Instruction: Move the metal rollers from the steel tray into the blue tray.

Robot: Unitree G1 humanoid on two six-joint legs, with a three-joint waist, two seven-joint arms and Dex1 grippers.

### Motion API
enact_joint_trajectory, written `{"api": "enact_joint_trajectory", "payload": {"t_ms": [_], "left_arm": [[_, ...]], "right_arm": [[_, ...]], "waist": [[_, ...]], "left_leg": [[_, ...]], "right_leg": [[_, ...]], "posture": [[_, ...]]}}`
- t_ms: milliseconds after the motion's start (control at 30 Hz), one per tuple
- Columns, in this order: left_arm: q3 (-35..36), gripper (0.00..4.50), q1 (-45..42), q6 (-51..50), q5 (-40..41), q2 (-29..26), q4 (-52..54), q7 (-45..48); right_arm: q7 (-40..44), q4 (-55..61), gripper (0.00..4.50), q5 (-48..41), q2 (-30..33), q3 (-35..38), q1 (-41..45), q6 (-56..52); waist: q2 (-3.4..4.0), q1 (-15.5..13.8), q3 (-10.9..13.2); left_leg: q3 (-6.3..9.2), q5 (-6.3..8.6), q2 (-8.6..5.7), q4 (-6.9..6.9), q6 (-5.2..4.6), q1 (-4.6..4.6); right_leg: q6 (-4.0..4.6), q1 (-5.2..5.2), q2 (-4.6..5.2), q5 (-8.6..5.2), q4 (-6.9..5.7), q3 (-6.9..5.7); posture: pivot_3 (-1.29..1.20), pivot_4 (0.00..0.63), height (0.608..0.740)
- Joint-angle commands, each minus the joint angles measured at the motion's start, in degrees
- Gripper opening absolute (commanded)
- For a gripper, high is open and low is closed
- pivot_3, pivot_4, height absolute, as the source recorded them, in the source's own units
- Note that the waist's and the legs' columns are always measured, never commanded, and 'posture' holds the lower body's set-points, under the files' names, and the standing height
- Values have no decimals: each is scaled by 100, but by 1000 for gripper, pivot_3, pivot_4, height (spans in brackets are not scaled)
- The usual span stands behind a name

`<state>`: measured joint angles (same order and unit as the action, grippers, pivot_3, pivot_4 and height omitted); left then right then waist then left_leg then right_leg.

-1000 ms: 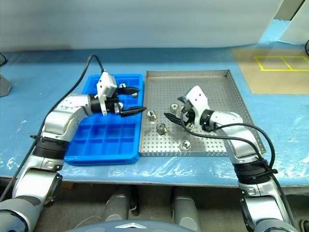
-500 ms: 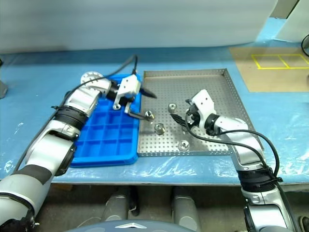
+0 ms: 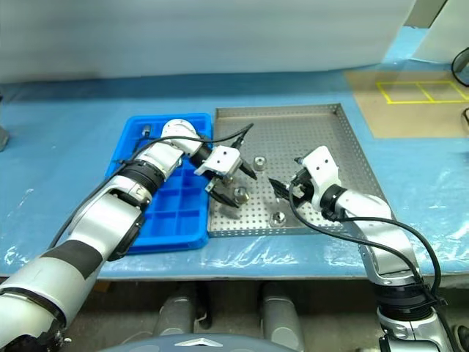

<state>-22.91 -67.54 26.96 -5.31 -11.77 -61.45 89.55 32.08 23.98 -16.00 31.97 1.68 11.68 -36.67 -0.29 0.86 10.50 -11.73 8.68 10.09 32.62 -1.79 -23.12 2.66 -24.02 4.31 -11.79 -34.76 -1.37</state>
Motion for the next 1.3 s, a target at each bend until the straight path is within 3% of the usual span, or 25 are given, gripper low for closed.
{"api": "enact_joint_trajectory", "payload": {"t_ms": [33,333,733,900,1000,1167,1300], "left_arm": [[-79,4500,-309,194,-406,96,-320,-586],[-457,4500,-432,297,-1419,206,-909,-1605],[-465,4500,-303,-75,-1708,342,-1069,-1579],[-436,3264,-214,29,-1683,265,-984,-1335],[-327,3264,-165,78,-1520,235,-916,-995],[-281,2125,-74,-29,-1504,229,-856,-1087],[-158,2125,17,-200,-1370,203,-758,-1019]], "right_arm": [[-126,369,4500,-68,9,186,-96,-61],[-287,539,4500,-52,37,277,-301,-150],[-454,414,4500,81,23,197,-262,-48],[-466,424,4500,26,-58,175,-267,-38],[-466,382,4500,86,-60,102,-244,-8],[-407,244,4500,145,-32,30,-119,41],[-324,118,4500,176,-12,-23,0,88]], "waist": [[0,15,0],[0,34,0],[-2,114,-2],[-2,138,-3],[-2,144,-2],[-1,172,-2],[-1,160,-2]], "left_leg": [[0,0,-1,0,-1,-1],[1,5,-4,1,-7,-5],[7,7,-8,12,-11,3],[10,12,-15,14,-19,2],[10,14,-15,13,-22,1],[10,15,-14,10,-23,-1],[10,14,-11,4,-22,2]], "right_leg": [[0,0,0,0,1,0],[-2,0,0,-1,8,-1],[-14,15,2,-8,9,-1],[-14,23,7,-8,16,-1],[-6,23,7,-3,18,-2],[-5,21,7,-3,23,-2],[-5,18,6,-3,21,-6]], "posture": [[-504,150,740],[-531,150,740],[-535,150,740],[-534,150,740],[-524,150,740],[-501,150,740],[-472,150,740]]}}
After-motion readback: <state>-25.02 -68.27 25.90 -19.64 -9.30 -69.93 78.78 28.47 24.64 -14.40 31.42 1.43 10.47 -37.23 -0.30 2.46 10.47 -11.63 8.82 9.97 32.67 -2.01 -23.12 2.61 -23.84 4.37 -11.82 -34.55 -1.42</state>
